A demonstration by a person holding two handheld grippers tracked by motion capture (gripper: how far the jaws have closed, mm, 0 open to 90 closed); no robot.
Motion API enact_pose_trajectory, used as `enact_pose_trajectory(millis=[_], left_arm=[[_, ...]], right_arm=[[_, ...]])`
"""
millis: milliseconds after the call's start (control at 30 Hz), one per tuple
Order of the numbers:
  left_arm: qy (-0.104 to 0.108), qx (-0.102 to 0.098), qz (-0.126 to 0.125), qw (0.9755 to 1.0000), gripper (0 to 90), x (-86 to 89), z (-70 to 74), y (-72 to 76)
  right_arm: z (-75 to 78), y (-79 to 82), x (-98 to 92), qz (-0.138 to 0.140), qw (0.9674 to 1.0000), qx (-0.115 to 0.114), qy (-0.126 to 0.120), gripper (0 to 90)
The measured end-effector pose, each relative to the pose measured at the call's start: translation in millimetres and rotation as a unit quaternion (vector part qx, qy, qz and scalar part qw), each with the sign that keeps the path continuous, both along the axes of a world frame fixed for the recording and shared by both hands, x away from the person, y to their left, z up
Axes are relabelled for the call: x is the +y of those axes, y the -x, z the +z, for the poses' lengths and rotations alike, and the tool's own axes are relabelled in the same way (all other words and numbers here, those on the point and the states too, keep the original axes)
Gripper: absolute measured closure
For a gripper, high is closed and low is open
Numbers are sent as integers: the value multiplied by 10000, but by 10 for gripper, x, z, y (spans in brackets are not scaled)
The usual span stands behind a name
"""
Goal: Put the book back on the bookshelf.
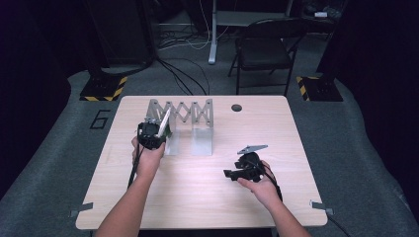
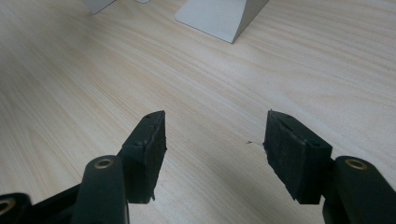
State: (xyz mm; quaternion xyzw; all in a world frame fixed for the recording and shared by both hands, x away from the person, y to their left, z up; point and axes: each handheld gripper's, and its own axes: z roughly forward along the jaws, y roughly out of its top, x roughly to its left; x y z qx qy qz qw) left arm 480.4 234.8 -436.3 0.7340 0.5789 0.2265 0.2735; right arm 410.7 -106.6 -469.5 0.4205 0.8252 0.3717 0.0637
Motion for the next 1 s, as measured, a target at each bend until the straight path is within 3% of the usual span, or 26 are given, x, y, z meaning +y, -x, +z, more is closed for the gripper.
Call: enact_pose_trajectory(millis=[300, 500, 1000], left_arm=[[13, 28, 5, 10000, 718, 16, 1, 15], [14, 28, 3, 10000, 683, 42, -2, 31], [49, 42, -62, 10000, 559, 70, 2, 127]], right_arm=[[-2, -1, 0, -1, 10000, -10, -8, 388], [4, 9, 7, -50, 10000, 83, -2, 388], [5, 7, 6, -19, 10000, 43, 33, 387]])
